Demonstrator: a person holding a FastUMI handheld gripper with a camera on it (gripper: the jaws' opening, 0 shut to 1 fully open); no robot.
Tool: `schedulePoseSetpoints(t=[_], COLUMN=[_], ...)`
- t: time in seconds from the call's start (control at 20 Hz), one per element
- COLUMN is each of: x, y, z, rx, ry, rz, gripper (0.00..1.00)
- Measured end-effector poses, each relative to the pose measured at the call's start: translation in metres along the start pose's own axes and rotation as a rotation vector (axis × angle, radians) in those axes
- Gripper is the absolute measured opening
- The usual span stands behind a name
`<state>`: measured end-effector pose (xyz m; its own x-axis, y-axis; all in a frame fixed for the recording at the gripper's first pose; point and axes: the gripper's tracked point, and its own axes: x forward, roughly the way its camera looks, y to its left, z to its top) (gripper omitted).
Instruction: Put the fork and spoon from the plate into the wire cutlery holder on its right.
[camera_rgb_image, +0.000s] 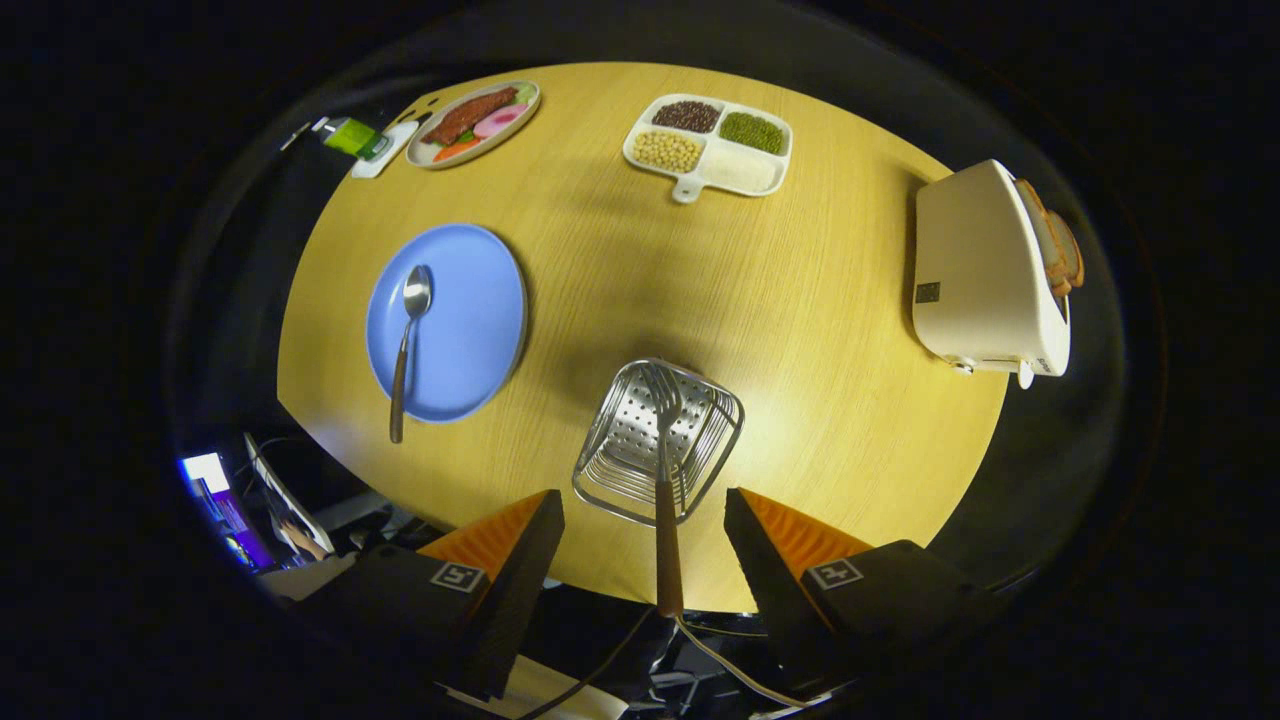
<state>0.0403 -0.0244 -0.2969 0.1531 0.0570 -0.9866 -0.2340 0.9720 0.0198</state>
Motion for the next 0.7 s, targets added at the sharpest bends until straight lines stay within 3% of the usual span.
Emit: schedulePoseSetpoints(t=[0.4, 0.55, 0.7], x=[-0.071, -0.083, -0.079], y=[0.055, 0.091, 0.124], z=[0.019, 0.022, 0.027], rx=[0.124, 0.106, 0.019], ry=[-0.361, -0.424, -0.47], rz=[0.117, 0.169, 0.164], gripper=[1.0, 1.0, 1.0])
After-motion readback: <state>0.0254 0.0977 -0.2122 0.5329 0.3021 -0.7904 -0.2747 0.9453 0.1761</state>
